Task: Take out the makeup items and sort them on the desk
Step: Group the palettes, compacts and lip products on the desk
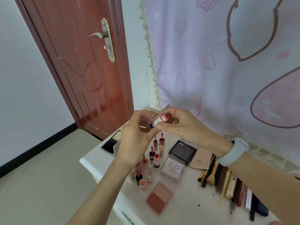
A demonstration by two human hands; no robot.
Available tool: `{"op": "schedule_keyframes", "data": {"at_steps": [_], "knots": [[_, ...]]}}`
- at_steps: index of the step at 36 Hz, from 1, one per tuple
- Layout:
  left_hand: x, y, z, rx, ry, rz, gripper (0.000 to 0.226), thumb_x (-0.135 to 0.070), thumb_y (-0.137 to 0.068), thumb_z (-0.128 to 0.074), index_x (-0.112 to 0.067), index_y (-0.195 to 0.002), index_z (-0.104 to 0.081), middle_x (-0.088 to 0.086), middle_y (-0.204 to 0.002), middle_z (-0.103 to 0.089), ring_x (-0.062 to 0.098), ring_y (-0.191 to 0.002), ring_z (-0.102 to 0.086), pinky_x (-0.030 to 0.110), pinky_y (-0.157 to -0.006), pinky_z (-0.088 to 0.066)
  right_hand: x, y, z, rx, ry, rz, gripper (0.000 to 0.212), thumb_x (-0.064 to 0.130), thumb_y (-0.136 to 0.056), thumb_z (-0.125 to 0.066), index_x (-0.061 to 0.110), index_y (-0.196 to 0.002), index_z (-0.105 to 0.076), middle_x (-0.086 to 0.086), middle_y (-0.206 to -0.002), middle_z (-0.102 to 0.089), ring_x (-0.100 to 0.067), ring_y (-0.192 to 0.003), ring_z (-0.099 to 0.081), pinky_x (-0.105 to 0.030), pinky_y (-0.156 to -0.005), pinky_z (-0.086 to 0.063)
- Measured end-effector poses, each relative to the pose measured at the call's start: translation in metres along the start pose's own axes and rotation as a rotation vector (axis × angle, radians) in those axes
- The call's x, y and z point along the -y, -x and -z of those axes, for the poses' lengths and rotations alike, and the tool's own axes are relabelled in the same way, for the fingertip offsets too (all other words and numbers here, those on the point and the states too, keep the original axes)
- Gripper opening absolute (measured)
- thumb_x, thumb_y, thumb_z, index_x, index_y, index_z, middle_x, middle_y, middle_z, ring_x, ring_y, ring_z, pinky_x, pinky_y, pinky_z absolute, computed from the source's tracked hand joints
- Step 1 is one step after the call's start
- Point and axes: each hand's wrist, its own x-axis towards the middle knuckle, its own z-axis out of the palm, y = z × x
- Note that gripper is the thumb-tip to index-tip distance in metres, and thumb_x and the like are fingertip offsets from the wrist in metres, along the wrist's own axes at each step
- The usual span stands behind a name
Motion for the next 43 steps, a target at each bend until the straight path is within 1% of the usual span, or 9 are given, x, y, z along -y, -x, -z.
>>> {"op": "schedule_keyframes", "data": {"at_steps": [6,10,17,22,27,30,34,38,43], "knots": [[0.006,0.007,0.009,-0.001,0.003,-0.029,0.052,-0.013,-0.078,-0.075,-0.032,-0.113,-0.041,-0.012,-0.106,-0.063,0.003,-0.088,-0.062,0.014,-0.075,-0.049,-0.001,0.0,0.012,-0.137,-0.055,-0.029,0.013,0.023,-0.086,-0.064,0.019,-0.098,-0.062,0.002,-0.094,-0.066,-0.01,-0.084,-0.061,-0.022,-0.078,-0.048],[0.032,0.025,0.031,-0.201,-0.122,0.002,0.032,-0.016,-0.088,-0.063,-0.024,-0.115,-0.049,-0.011,-0.108,-0.061,0.0,-0.092,-0.06,0.009,-0.08,-0.045,-0.025,-0.006,0.031,-0.295,0.043,-0.079,0.009,0.02,-0.084,-0.067,0.017,-0.091,-0.062,0.003,-0.082,-0.065,0.0,-0.066,-0.057,-0.01,-0.063,-0.044],[0.1,0.057,0.061,-0.448,-0.327,0.263,0.026,-0.011,-0.094,-0.047,-0.012,-0.12,-0.051,-0.003,-0.12,-0.054,0.013,-0.102,-0.053,0.03,-0.085,-0.042,-0.087,0.0,0.003,-0.107,0.319,-0.249,0.017,0.027,-0.082,-0.068,0.016,-0.092,-0.06,0.002,-0.086,-0.061,-0.017,-0.08,-0.056,-0.024,-0.067,-0.04],[0.136,0.066,0.061,-0.307,-0.477,0.464,0.038,-0.009,-0.094,-0.048,-0.005,-0.132,-0.047,0.013,-0.136,-0.044,0.032,-0.125,-0.042,0.047,-0.103,-0.036,-0.095,-0.005,-0.014,-0.054,0.366,-0.255,0.017,0.024,-0.082,-0.069,0.012,-0.092,-0.063,-0.004,-0.09,-0.062,-0.014,-0.076,-0.051,-0.022,-0.064,-0.038],[0.144,0.07,0.049,-0.205,-0.633,0.574,0.051,-0.023,-0.096,-0.046,-0.011,-0.144,-0.033,0.005,-0.153,-0.026,0.022,-0.143,-0.016,0.048,-0.112,-0.017,-0.1,-0.012,-0.021,0.002,0.367,-0.289,0.021,0.025,-0.081,-0.07,0.008,-0.093,-0.067,-0.005,-0.084,-0.065,-0.012,-0.07,-0.05,-0.021,-0.059,-0.035],[0.15,0.077,0.045,-0.147,-0.723,0.564,0.051,-0.027,-0.098,-0.041,-0.011,-0.145,-0.029,0.003,-0.156,-0.02,0.018,-0.145,-0.007,0.048,-0.112,-0.015,-0.103,-0.014,-0.026,0.038,0.402,-0.315,0.018,0.027,-0.079,-0.072,0.011,-0.082,-0.063,0.004,-0.068,-0.056,-0.005,-0.058,-0.044,-0.014,-0.049,-0.029],[0.153,0.08,0.044,-0.103,-0.775,0.562,0.049,-0.029,-0.1,-0.032,-0.013,-0.146,-0.026,0.0,-0.157,-0.016,0.015,-0.145,-0.002,0.05,-0.112,-0.012,-0.105,-0.014,-0.03,0.078,0.476,-0.308,0.028,0.029,-0.081,-0.07,0.005,-0.074,-0.057,0.001,-0.06,-0.046,-0.009,-0.053,-0.037,-0.021,-0.049,-0.026],[0.155,0.079,0.045,-0.057,-0.802,0.576,0.051,-0.032,-0.101,-0.026,-0.014,-0.149,-0.02,-0.002,-0.158,-0.009,0.012,-0.145,0.004,0.052,-0.113,-0.009,-0.103,-0.012,-0.031,0.079,0.527,-0.278,0.035,0.028,-0.083,-0.068,-0.006,-0.083,-0.059,-0.007,-0.067,-0.047,-0.015,-0.058,-0.038,-0.026,-0.052,-0.026],[0.154,0.08,0.044,-0.042,-0.812,0.592,0.052,-0.033,-0.101,-0.024,-0.015,-0.149,-0.017,-0.003,-0.158,-0.006,0.011,-0.145,0.007,0.054,-0.114,-0.006,-0.104,-0.006,-0.024,0.095,0.569,-0.257,0.035,0.039,-0.082,-0.068,0.007,-0.097,-0.065,0.002,-0.073,-0.053,-0.016,-0.071,-0.048,-0.024,-0.057,-0.032]]}}
